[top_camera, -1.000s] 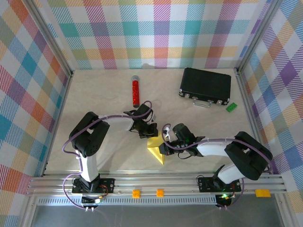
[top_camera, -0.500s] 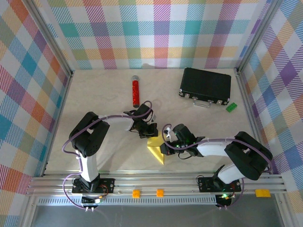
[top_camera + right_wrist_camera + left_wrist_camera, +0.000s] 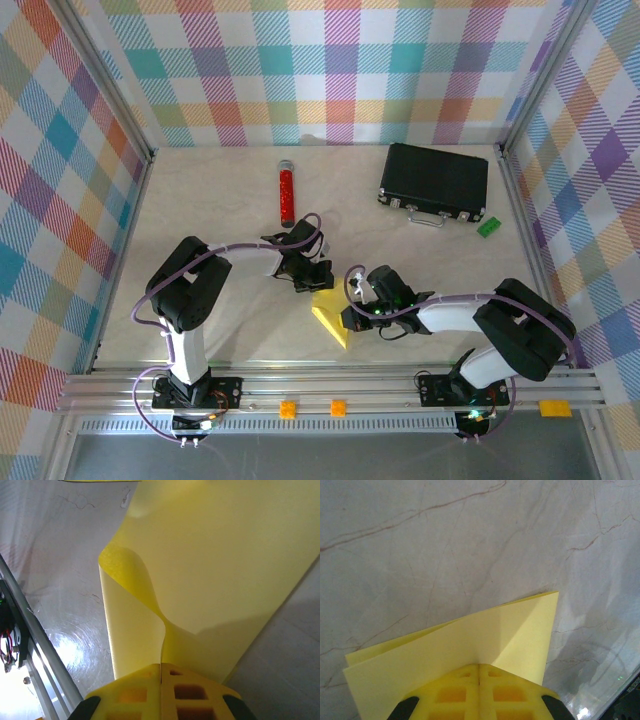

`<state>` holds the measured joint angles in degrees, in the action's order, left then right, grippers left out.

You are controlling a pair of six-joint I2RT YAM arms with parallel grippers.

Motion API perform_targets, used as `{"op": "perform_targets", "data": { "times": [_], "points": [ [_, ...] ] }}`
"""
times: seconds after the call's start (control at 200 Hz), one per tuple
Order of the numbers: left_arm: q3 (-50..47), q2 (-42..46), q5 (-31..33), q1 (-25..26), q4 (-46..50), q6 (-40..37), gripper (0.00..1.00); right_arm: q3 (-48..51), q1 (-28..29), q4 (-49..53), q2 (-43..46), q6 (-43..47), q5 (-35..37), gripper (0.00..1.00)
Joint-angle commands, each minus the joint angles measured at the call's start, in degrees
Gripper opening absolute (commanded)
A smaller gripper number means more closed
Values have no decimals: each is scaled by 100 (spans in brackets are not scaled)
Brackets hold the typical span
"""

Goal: Fold a paper plane with a square sheet of paper (pick it up from the middle)

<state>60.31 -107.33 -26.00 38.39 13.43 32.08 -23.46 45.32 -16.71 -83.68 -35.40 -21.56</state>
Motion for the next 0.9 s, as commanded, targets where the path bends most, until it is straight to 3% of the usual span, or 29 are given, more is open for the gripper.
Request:
{"op": "perform_targets", "data": {
  "times": [0.0,0.895],
  "points": [
    [7,-88,228,63,380,-26,0,-43,-41,4,75,-20,-26,4],
    [-28,-84,212,63,324,27,0,-206,-41,133,-15,34,156,4]
  ]
}}
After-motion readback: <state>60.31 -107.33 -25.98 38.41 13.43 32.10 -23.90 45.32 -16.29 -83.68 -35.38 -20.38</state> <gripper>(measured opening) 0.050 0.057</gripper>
